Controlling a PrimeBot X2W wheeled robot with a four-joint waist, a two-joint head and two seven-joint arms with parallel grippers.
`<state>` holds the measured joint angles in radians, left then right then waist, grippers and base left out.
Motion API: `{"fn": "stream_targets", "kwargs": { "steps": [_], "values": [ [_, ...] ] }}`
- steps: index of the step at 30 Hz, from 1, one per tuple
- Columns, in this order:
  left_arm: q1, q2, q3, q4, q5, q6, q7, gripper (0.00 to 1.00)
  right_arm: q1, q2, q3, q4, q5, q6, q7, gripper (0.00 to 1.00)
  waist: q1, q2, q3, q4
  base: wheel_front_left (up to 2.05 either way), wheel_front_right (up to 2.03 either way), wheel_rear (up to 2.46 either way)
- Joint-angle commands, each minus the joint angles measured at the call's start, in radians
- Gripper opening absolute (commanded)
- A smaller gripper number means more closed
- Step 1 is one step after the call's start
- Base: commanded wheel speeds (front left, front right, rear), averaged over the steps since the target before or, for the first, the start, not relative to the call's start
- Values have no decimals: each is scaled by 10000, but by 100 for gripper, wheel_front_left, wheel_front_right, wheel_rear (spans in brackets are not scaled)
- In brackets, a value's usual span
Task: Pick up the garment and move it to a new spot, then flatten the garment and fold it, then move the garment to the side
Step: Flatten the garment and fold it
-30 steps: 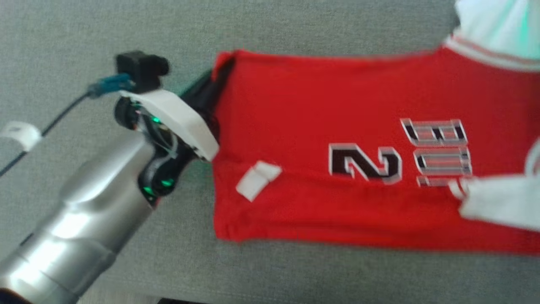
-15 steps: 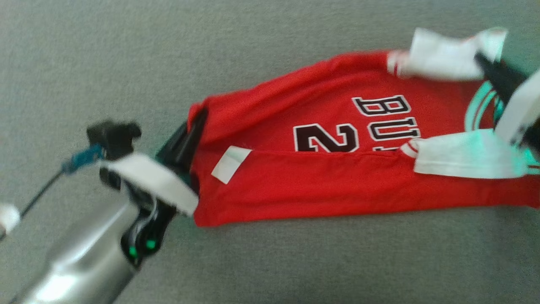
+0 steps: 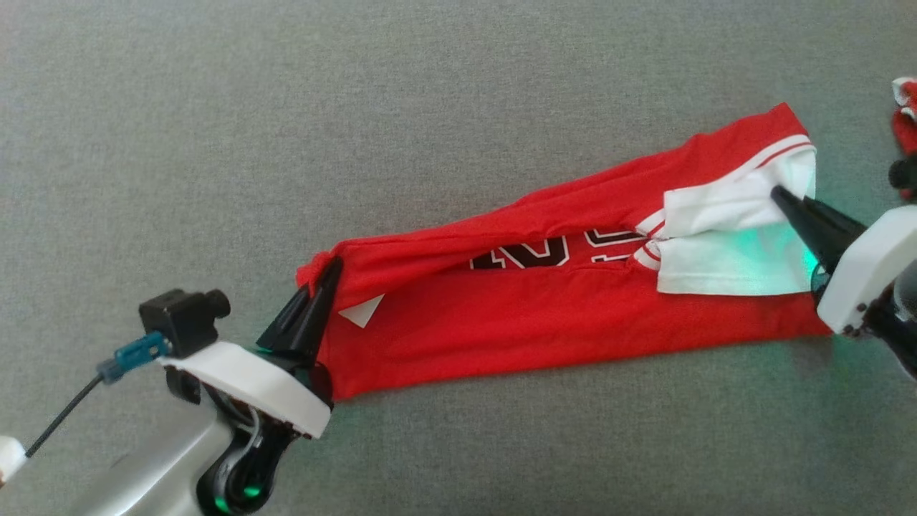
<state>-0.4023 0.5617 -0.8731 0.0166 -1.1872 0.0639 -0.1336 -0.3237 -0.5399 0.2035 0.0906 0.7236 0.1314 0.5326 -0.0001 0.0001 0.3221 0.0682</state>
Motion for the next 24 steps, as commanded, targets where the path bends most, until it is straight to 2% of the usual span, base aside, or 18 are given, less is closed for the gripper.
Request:
{"fn": "stream_targets", "kwargs": {
  "steps": [1, 5, 6, 7, 11, 13, 16, 18, 20, 24],
  "values": [
    [-112, 445, 423, -320, -12, 104, -57, 0, 96, -177, -22, -377, 91, -7, 47, 0, 1, -1, -39, -19, 0, 0, 0],
    [35, 559, 426, -441, -3, 205, -87, 0, 287, -190, -77, -340, 282, -7, 293, 0, 1, -1, -116, -68, 0, 0, 0],
    [103, 595, 413, -446, -23, 265, -60, 17, 349, -190, -79, -351, 331, -7, 386, 16, 1, -1, -123, -81, 0, 0, 0],
    [210, 733, 307, -382, 139, 438, -10, 100, 508, -156, -175, -316, 383, -7, 576, 100, 1, -1, -140, -103, 0, 0, 0],
    [496, 1070, -169, -193, 699, 816, 213, 100, 697, -82, -554, -273, 344, -7, 1140, 100, 1, -1, -174, -149, 0, 0, 0],
    [620, 1158, -75, -89, 1055, 1298, -199, 100, 613, 104, -1070, -192, 211, -7, 1176, 100, 1, -1, -167, -144, 0, 0, 0],
    [862, 841, 547, -86, 1473, 2122, -1058, 100, 363, 705, -1956, 102, -171, -7, 1213, 100, 1, -1, -142, -46, 0, 0, 0],
    [1017, 430, 1062, -206, 2031, 2505, -1246, 100, 143, 1173, -2486, 300, -584, -7, 1256, 100, 1, -1, -106, 88, 0, 0, 0],
    [1267, -330, 2099, -529, 2844, 2738, -1272, 100, -27, 1617, -2878, 476, -985, -7, 1428, 100, 1, -1, -51, 260, 0, 0, 0],
    [2159, -1703, 3340, -857, 5044, 2519, -1278, 100, -128, 2121, -3216, 786, -1929, -7, 1936, 100, 1, -1, 46, 553, 0, 0, 0]
  ]
}}
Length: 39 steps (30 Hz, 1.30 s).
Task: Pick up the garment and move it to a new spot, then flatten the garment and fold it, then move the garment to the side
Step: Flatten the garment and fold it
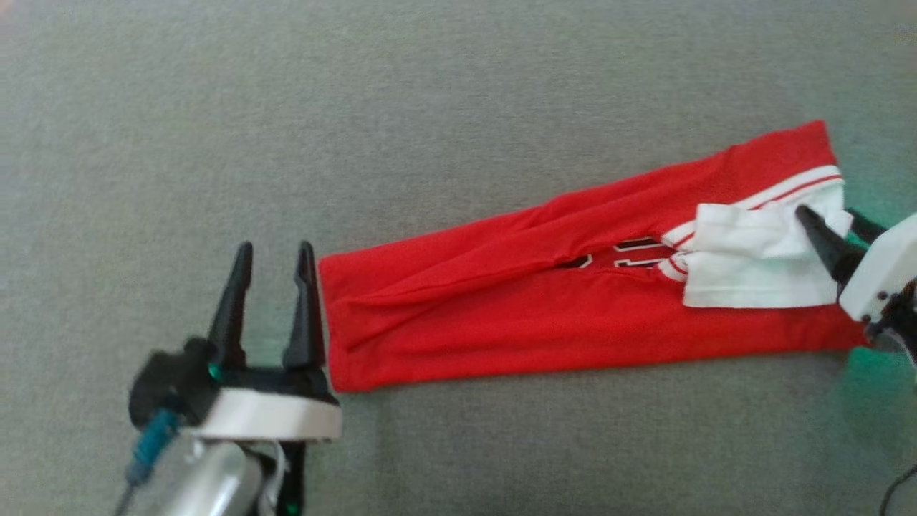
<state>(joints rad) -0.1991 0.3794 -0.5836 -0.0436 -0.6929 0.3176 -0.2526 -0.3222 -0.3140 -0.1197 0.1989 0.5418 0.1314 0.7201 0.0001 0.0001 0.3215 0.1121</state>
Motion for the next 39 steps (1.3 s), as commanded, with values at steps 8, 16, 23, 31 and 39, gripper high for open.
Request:
{"fn": "stream_targets", "kwargs": {
  "steps": [8, 16, 23, 31, 39],
  "values": [
    [1468, -1869, 1853, 139, 2506, -1623, -90, 100, 460, -22, 81, 294, -1420, -7, 1243, 100, -1, -1, 103, 474, 0, 0, 0],
    [1950, -2798, 2822, 564, 3677, -2756, -90, 100, 746, 466, 478, 329, -1227, -7, 1805, 100, -1, -1, -63, 451, 0, 0, 0],
    [2124, -3194, 3406, 833, 4168, -3434, -91, 100, 332, 721, 300, 285, -823, -7, 909, 0, -1, -1, -301, 375, 0, 0, 0],
    [2527, -3284, 3701, 1178, 4257, -3735, -91, 100, 113, -569, -1481, 127, -591, -7, 552, 0, -1, -1, -934, 356, 0, 0, 0],
    [3053, -3289, 3668, 1547, 4094, -3606, -91, 100, 573, -1768, -1634, -1324, 4, -7, 1463, 0, -1, -1, -1706, 425, 0, 0, 0]
  ]
}}
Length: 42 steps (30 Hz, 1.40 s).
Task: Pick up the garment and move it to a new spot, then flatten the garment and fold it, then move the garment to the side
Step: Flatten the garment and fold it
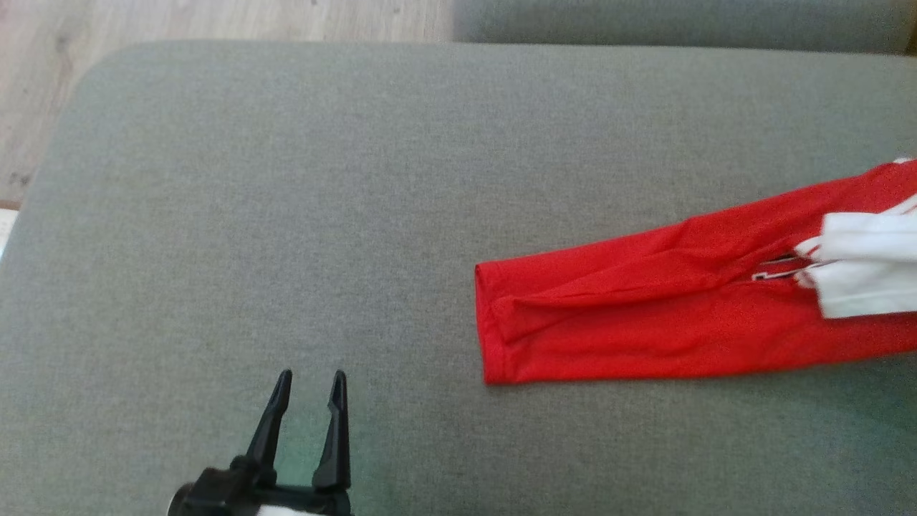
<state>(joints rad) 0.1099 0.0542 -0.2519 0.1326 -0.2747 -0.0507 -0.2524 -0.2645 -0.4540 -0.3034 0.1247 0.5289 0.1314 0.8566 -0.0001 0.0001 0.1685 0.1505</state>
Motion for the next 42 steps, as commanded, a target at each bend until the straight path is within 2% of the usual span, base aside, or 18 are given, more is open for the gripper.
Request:
{"fn": "stream_targets", "kwargs": {
  "steps": [1, 5, 9, 11, 14, 18, 26, 27, 28, 29, 30, 35, 36, 39, 42],
  "values": [
    [10, -37, 326, -211, -118, 113, -93, 100, 80, -392, 379, -905, 245, -7, 285, 0, 1, -1, -227, 56, 0, 0, 0],
    [44, -38, 146, -233, -254, 225, -93, 100, 429, 23, 1406, -2230, 562, -7, 964, 0, 1, -1, -304, 169, 0, 0, 0],
    [-89, -38, -48, -248, -357, 292, -93, 100, 572, 894, 2820, -3103, 588, -7, 1419, 0, 1, -1, -109, 292, 0, 0, 0],
    [-198, -38, -141, -203, -420, 274, -93, 100, 474, 1436, 3555, -3148, 466, -7, 1454, 0, 1, -1, 24, 364, 0, 0, 0],
    [-372, -38, -264, -81, -463, 238, -93, 100, 255, 2377, 4516, -2703, 148, -7, 1213, 0, 1, -1, 131, 516, 0, 0, 0],
    [-510, -39, -394, 15, -560, 278, -93, 100, 134, 3444, 5255, -1744, -356, -7, 494, 0, 1, -1, 182, 774, 0, 0, 0],
    [-412, -39, -391, 130, -572, 336, -93, 100, -1, 3986, 5574, -415, -468, -7, -798, 0, 1, -1, 50, 972, 0, 0, 0],
    [-382, -39, -390, 153, -569, 340, -93, 100, -12, 4005, 5628, -279, -381, -7, -930, 7, 1, -1, -1, 973, 0, 0, 0],
    [-350, -39, -382, 168, -573, 350, -93, 100, -16, 4018, 5662, -164, -240, -7, -1059, 44, 1, -1, -47, 960, 0, 0, 0],
    [-319, -39, -368, 182, -581, 364, -93, 100, -42, 4026, 5727, -89, -29, -7, -1255, 61, 1, -1, -90, 929, 0, 0, 0],
    [-301, -39, -359, 193, -591, 378, -93, 100, -76, 4029, 5860, -39, 319, -7, -1495, 100, 1, -1, -124, 892, 0, 0, 0],
    [-244, -39, -315, 203, -558, 360, -93, 100, -264, 4034, 6568, 88, 2712, -7, -2902, 100, 1, -1, -231, 489, 0, 0, 0],
    [-210, -39, -228, 219, -449, 339, -93, 100, -374, 4035, 6833, -54, 3198, -7, -3526, 100, 1, -1, -261, 249, 0, 0, 0],
    [-180, -39, -53, 233, -236, 262, -93, 100, -386, 4035, 6876, -377, 3285, -7, -4345, 100, 1, -1, -363, -148, 0, 0, 0],
    [-195, -39, 185, 156, -62, 214, -93, 100, -265, 4035, 6456, -751, 2096, -7, -4999, 100, 1, -1, -452, -557, 0, 0, 0]
  ]
}}
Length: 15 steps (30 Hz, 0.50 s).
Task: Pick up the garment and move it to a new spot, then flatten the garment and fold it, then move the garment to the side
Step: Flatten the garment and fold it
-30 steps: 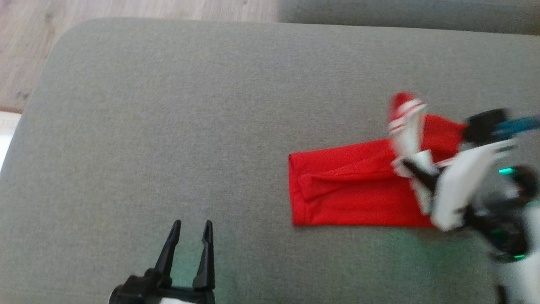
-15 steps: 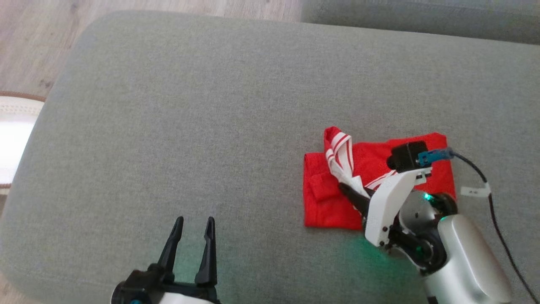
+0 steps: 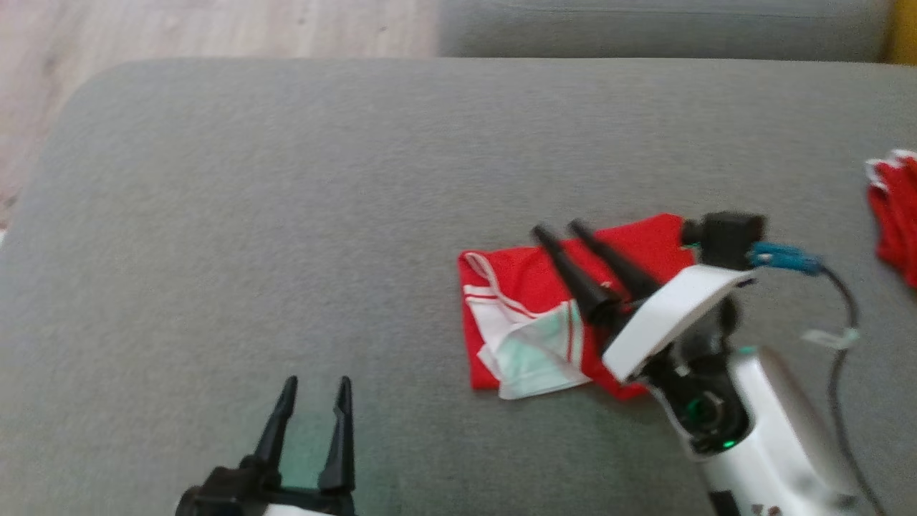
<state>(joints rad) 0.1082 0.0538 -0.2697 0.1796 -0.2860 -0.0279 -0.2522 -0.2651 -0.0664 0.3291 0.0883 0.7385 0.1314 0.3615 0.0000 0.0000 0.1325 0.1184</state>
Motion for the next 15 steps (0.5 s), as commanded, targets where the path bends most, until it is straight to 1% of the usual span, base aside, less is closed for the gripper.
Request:
{"fn": "stream_targets", "kwargs": {
  "steps": [1, 3, 7, 12, 15],
  "values": [
    [-192, -35, 437, -353, 109, -37, -95, 100, -125, 160, -100, -484, -413, -7, -192, 100, 0, 0, -111, -357, 0, 0, 0],
    [-228, -35, 565, -390, 231, -100, -95, 100, 116, 35, -498, -739, -1277, -7, -528, 100, 0, 0, -148, -581, 0, 0, 0],
    [-354, -35, 784, -420, 448, -221, -95, 100, 659, -539, -1227, -909, -2864, -7, -1419, 100, 0, 0, -198, -931, 0, 0, 0],
    [-572, -35, 968, -357, 565, -338, -95, 100, 1371, -1060, -1941, -471, -3914, -7, -2820, 100, 0, 0, -316, -1069, 0, 0, 0],
    [-631, -35, 1053, -340, 557, -366, -95, 100, 1647, -1275, -2046, 91, -4276, -7, -3407, 100, 0, 0, -373, -1079, 0, 0, 0]
  ]
}}
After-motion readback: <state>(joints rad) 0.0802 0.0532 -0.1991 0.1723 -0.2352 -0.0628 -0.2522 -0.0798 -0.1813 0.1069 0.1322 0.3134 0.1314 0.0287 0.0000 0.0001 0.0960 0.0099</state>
